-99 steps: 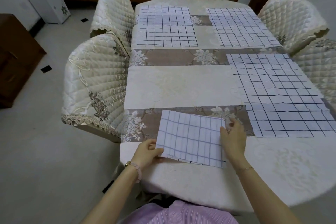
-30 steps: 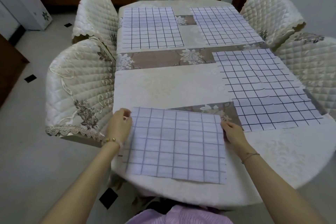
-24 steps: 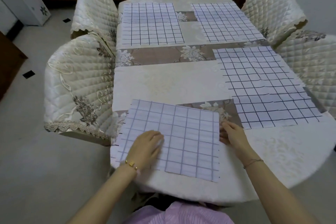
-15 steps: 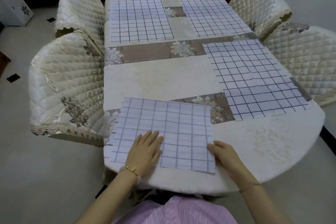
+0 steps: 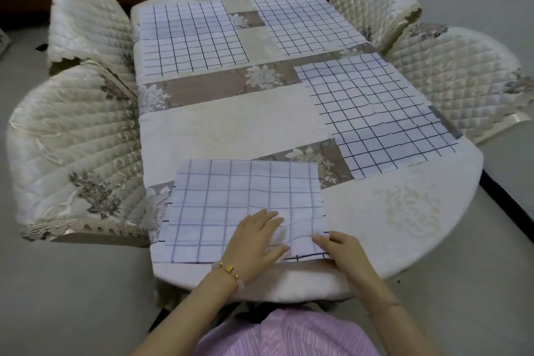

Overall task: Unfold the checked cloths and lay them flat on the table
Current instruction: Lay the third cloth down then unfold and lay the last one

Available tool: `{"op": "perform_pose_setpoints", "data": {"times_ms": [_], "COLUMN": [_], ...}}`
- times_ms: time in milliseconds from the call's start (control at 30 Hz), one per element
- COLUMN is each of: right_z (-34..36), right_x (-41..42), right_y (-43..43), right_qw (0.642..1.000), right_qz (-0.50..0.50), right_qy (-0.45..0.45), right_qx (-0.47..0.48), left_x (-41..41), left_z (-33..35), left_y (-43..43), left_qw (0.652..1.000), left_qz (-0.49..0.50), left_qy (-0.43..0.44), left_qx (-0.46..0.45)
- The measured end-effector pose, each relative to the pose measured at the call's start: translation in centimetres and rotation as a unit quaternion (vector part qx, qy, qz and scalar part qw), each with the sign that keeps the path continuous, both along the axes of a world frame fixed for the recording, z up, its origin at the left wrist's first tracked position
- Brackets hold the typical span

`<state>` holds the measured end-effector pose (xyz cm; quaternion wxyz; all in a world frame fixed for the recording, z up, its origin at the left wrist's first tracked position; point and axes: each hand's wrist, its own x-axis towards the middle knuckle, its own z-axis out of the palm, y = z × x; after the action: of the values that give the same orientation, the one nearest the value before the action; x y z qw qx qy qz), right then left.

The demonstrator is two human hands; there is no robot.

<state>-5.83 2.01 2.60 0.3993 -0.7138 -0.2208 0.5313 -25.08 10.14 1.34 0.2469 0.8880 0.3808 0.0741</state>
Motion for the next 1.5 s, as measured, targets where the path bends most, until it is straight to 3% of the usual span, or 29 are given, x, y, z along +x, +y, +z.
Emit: {"op": "perform_pose_setpoints", "data": {"times_ms": [133, 300, 600, 800, 900, 1033, 1133, 1300, 1433, 1500], "right_z": [0.4, 1.3, 2.2, 2.9, 3.5, 3.4, 4.9, 5.1, 3.4, 2.7], "right_x": [-0.2, 0.1, 4.1, 7.7, 8.6, 10.4, 10.4, 9.7, 9.5, 9.4], "right_y": [0.4, 0.9, 2.2, 5.5, 7.7, 11.2, 13.1, 15.3, 15.4, 14.5], "right_qw": [1.000, 0.999, 0.990, 0.968, 0.975, 0.984, 0.981, 0.978, 0.983, 0.985], "right_qz": [0.013, 0.032, -0.066, -0.167, -0.166, -0.118, -0.064, -0.008, 0.019, 0.037], "right_qy": [0.015, 0.015, 0.083, 0.140, 0.095, -0.106, -0.171, -0.178, -0.176, -0.164], "right_qx": [0.008, 0.041, 0.096, 0.126, 0.114, 0.084, 0.073, 0.107, 0.039, 0.027], "left_x": [2.4, 2.2, -3.1, -8.7, -10.3, -12.3, -13.9, -14.5, -14.5, -14.7], "left_z": [1.9, 2.3, 4.7, 7.2, 8.1, 8.5, 8.6, 7.3, 5.3, 4.5], "left_y": [-0.6, 0.2, 7.3, 11.3, 12.6, 14.0, 14.8, 14.3, 13.2, 12.5], "left_qw": [0.996, 0.986, 0.863, 0.827, 0.814, 0.800, 0.798, 0.800, 0.762, 0.764], "left_qz": [-0.008, 0.076, 0.363, 0.428, 0.458, 0.492, 0.502, 0.517, 0.547, 0.548], "left_qy": [-0.054, -0.108, -0.310, -0.347, -0.348, -0.338, -0.326, -0.287, -0.299, -0.280], "left_qx": [-0.066, -0.100, -0.164, -0.117, -0.079, -0.060, -0.064, -0.105, -0.174, -0.192]}}
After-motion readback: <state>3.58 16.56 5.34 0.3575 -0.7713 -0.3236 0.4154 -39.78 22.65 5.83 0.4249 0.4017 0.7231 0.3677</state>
